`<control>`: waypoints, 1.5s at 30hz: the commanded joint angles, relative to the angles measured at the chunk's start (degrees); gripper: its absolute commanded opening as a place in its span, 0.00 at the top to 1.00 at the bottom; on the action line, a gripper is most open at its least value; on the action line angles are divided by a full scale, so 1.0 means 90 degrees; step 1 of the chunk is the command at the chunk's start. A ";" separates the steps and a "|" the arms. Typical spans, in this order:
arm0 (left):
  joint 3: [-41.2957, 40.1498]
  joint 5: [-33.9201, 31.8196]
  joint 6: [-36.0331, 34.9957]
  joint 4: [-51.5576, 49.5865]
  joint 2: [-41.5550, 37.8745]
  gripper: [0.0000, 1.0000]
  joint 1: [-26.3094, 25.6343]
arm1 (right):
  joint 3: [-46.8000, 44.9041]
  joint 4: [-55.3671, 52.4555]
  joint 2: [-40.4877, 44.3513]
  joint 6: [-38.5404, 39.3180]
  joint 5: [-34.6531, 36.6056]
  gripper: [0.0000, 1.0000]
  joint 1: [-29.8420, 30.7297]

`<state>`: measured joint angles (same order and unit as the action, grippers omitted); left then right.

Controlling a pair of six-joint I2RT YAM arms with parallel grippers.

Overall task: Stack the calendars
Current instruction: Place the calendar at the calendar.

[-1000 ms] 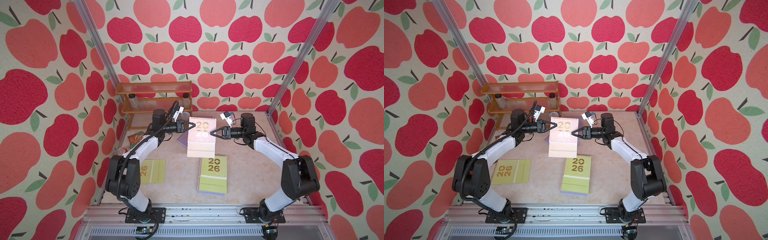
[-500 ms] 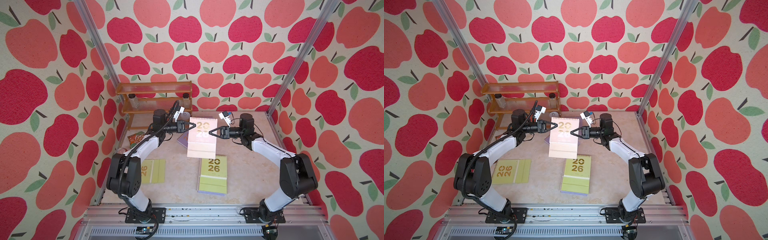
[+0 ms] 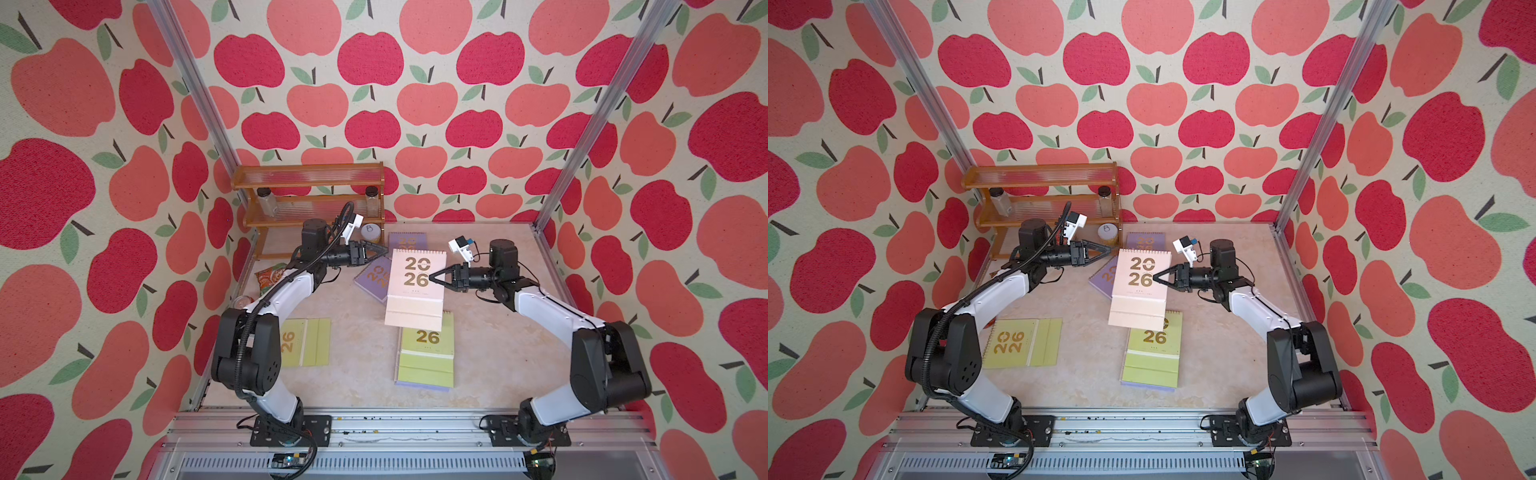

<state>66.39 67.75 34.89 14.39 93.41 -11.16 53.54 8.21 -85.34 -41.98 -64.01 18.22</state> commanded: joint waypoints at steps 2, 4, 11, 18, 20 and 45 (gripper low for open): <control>-0.0059 0.0012 -0.0313 -0.0203 -0.0327 0.30 0.0152 | -0.0116 -0.2240 0.0793 0.1010 -0.0033 1.00 -0.0090; -0.0104 0.0012 -0.0322 -0.0203 -0.0322 0.30 0.0162 | -0.0281 -0.2743 0.0998 0.1214 0.0006 1.00 -0.0148; -0.0160 0.0029 -0.0207 -0.0063 -0.0235 0.30 0.0117 | -0.1043 -0.2871 0.1289 0.1303 0.0080 1.00 -0.0254; -0.0188 0.0023 -0.0293 -0.0223 -0.0253 0.30 0.0109 | -0.1629 -0.2083 0.1063 0.1012 0.0070 1.00 -0.0276; -0.0204 0.0022 -0.0293 -0.0232 -0.0245 0.30 0.0108 | -0.1719 -0.1918 0.0974 0.0954 0.0104 1.00 -0.0276; -0.0069 0.0060 -0.0314 -0.0311 -0.0090 0.30 0.0039 | -0.2208 -0.1449 0.0576 0.0924 0.0289 1.00 -0.0276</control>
<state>65.17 67.77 33.47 11.73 91.83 -10.44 34.22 -6.42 -79.50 -33.43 -60.31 16.10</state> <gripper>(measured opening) 0.702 0.142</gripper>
